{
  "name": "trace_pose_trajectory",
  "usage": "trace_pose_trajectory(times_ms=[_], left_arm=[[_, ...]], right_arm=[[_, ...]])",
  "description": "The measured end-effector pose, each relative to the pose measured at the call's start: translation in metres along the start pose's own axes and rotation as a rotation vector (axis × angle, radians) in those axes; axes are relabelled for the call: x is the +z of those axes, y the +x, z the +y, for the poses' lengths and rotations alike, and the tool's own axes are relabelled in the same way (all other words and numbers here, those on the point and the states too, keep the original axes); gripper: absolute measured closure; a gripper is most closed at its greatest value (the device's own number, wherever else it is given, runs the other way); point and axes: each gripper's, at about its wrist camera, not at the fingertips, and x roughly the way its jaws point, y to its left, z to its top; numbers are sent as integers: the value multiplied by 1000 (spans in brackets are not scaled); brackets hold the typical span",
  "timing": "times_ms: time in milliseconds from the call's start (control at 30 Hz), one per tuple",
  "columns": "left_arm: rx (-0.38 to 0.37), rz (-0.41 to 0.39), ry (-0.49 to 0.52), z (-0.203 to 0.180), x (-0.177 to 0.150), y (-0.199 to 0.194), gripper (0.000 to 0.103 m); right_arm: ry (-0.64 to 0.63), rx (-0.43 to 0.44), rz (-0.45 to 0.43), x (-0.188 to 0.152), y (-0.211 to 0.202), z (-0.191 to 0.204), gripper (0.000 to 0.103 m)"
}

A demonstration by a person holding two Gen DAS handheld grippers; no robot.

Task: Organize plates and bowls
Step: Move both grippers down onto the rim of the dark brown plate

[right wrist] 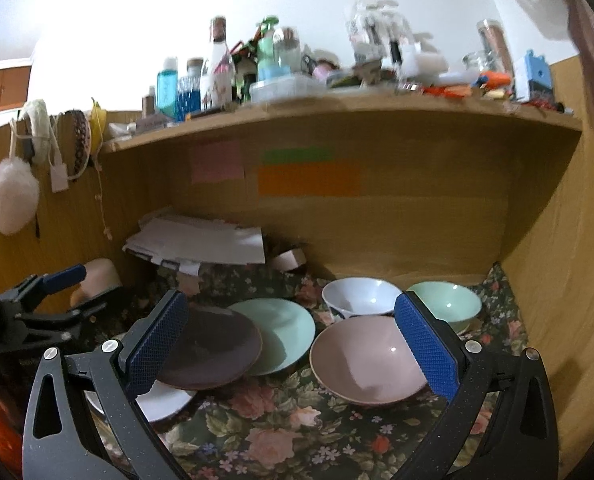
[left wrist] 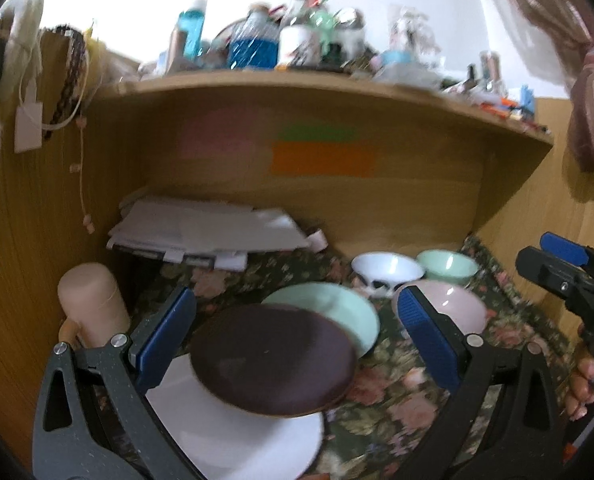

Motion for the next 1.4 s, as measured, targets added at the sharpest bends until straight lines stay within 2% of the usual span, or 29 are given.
trace_pose_trajectory(times_ms=[167, 267, 333, 400, 467, 667, 800, 1000, 1267, 1333, 1400], left_arm=[[85, 73, 19, 29, -14, 19, 1], [95, 124, 10, 45, -21, 30, 1], [87, 172, -10, 57, -27, 39, 4], [83, 221, -25, 65, -32, 49, 15], [82, 258, -38, 71, -36, 57, 17], [89, 334, -66, 87, -47, 83, 26], [93, 371, -104, 96, -53, 95, 26], [98, 406, -99, 98, -58, 108, 26], [81, 459, -124, 106, -64, 122, 26], [85, 467, -118, 106, -65, 125, 30], [70, 482, -125, 107, -67, 127, 37]], right_arm=[[-13, 31, 95, -12, 36, 2, 0], [-21, 54, 147, -18, 55, 6, 0], [-20, 80, 182, -21, 69, 8, 0], [-15, 109, 228, -25, 85, 9, 0], [-10, 128, 267, -30, 100, 11, 0], [-44, 152, 386, -40, 143, 21, 14], [-62, 166, 459, -44, 169, 24, 28], [-61, 204, 576, -50, 205, 27, 49], [-56, 228, 669, -57, 233, 31, 58], [-48, 234, 688, -58, 237, 31, 61], [-52, 236, 702, -59, 240, 32, 64]])
